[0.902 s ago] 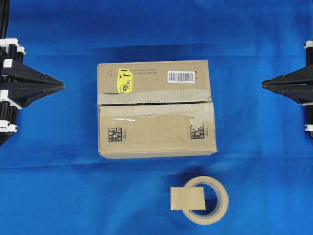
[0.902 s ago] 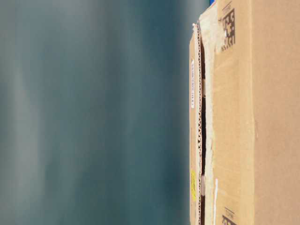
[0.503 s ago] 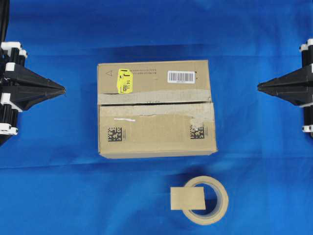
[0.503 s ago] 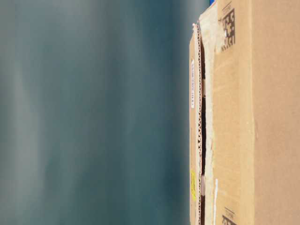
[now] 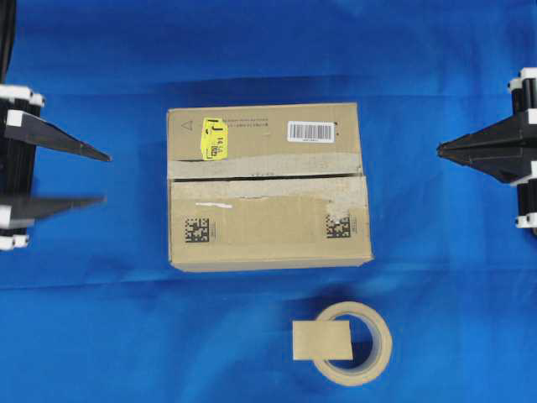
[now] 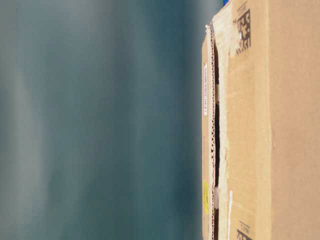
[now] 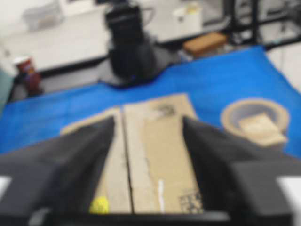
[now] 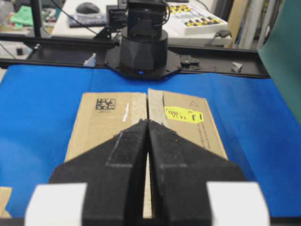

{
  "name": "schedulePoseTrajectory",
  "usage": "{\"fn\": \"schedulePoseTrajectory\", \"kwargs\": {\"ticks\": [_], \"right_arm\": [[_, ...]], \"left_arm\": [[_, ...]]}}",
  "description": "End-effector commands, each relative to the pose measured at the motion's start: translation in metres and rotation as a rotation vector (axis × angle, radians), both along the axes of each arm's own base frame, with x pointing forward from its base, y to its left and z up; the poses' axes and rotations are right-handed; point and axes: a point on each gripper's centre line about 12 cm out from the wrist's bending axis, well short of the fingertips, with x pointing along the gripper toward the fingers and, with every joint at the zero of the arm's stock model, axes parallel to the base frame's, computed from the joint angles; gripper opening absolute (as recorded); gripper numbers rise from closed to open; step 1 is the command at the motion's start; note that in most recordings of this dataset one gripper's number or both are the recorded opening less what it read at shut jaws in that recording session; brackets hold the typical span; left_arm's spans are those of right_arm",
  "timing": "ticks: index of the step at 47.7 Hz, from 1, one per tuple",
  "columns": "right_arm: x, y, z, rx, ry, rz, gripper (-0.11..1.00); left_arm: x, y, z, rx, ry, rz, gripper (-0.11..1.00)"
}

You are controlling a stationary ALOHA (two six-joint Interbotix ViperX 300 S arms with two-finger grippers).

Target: Apply tape along the seams of the closed cardboard box to seal it securely.

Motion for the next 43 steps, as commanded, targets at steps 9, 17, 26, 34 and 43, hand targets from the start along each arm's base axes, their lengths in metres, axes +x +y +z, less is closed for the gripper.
{"fn": "schedulePoseTrajectory", "kwargs": {"ticks": [9, 17, 26, 34, 43], "right_arm": [[0.006, -0.001, 0.008, 0.004, -0.025, -0.003, 0.04], [0.008, -0.001, 0.005, 0.004, -0.014, -0.003, 0.04], [0.011, -0.001, 0.003, 0.004, -0.008, -0.003, 0.04], [0.012, -0.001, 0.001, 0.004, -0.002, -0.004, 0.04], [0.013, -0.001, 0.001, 0.004, -0.008, -0.004, 0.04]], "left_arm": [[0.014, -0.022, -0.007, 0.24, -0.016, -0.087, 0.82], [0.034, -0.038, -0.029, 0.493, 0.005, -0.136, 0.82], [0.068, -0.057, -0.049, 0.683, 0.028, -0.188, 0.81], [0.112, -0.075, -0.066, 0.791, 0.081, -0.233, 0.8], [0.152, -0.088, -0.093, 0.908, 0.146, -0.28, 0.8]]}}
